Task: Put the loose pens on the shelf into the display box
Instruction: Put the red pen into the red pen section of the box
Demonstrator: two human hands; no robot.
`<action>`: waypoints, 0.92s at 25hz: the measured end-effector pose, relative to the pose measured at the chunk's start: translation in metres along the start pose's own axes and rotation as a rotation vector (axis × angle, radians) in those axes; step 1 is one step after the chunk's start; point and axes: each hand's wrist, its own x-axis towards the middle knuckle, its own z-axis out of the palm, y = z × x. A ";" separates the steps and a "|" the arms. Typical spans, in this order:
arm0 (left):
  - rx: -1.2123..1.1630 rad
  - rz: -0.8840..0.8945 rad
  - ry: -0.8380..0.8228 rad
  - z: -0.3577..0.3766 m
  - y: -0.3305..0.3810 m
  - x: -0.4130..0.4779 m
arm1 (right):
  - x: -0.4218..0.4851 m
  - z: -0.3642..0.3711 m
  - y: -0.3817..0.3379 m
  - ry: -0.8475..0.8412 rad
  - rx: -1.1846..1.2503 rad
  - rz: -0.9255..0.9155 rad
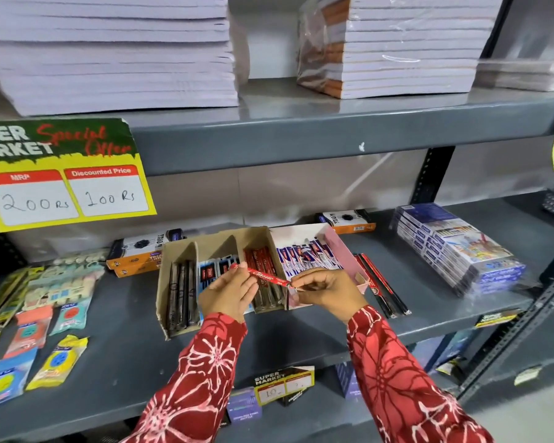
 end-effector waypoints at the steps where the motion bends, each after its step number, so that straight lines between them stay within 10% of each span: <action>1: -0.014 0.018 0.017 -0.002 0.002 -0.001 | 0.000 0.001 -0.003 -0.034 -0.030 -0.008; 23: -0.026 0.095 0.220 -0.016 0.008 0.011 | -0.008 0.000 -0.018 0.104 0.159 0.248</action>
